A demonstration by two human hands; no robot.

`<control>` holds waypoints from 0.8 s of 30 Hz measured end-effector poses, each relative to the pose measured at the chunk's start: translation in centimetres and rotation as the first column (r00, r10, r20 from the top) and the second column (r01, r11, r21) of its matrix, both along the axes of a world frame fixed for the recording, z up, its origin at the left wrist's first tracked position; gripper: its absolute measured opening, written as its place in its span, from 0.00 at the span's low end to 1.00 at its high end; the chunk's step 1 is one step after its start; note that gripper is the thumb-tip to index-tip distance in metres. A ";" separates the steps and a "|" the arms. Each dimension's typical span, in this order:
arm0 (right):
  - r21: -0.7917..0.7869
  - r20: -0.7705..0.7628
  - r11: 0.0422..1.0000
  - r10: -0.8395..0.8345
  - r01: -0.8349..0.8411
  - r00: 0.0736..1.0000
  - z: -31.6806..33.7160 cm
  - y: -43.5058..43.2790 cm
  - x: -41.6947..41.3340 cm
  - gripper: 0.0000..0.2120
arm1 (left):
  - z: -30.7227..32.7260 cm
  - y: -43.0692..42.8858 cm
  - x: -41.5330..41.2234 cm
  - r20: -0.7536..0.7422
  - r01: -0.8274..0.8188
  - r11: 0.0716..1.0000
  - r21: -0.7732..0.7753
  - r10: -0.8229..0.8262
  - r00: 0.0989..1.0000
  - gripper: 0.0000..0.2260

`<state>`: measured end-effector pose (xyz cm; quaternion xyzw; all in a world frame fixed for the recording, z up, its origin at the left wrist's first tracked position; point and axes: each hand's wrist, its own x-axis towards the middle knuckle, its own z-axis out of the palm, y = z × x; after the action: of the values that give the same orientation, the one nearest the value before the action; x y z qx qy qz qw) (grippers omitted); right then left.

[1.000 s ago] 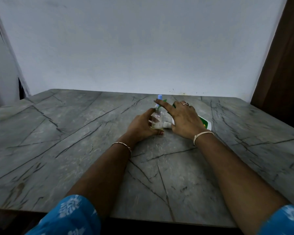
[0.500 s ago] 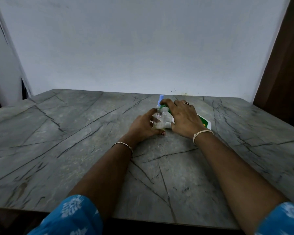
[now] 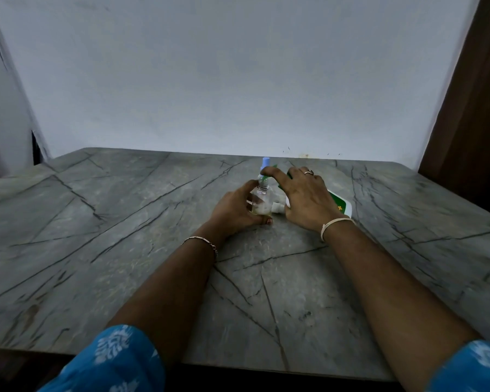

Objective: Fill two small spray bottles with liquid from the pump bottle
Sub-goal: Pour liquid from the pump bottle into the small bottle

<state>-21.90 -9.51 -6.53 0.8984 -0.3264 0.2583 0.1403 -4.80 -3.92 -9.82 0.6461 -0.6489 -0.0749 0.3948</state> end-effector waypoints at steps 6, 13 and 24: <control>0.051 0.024 0.999 -0.009 0.008 1.000 0.2 0.1 0.7 0.38 | 0.1 0.1 0.1 -0.021 0.015 1.000 0.000 -0.015 1.000 0.38; 0.031 0.018 0.999 -0.014 0.013 1.000 0.1 0.3 0.5 0.39 | 0.1 0.1 -0.1 -0.025 0.007 1.000 0.001 -0.007 1.000 0.37; 0.033 0.009 0.999 -0.020 0.020 1.000 0.1 0.4 0.1 0.39 | -0.1 -0.1 0.1 -0.014 0.001 1.000 0.012 -0.001 1.000 0.40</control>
<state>-21.80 -9.15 -6.41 0.8960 -0.3403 0.2555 0.1265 -4.70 -4.03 -9.93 0.6477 -0.6458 -0.0833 0.3956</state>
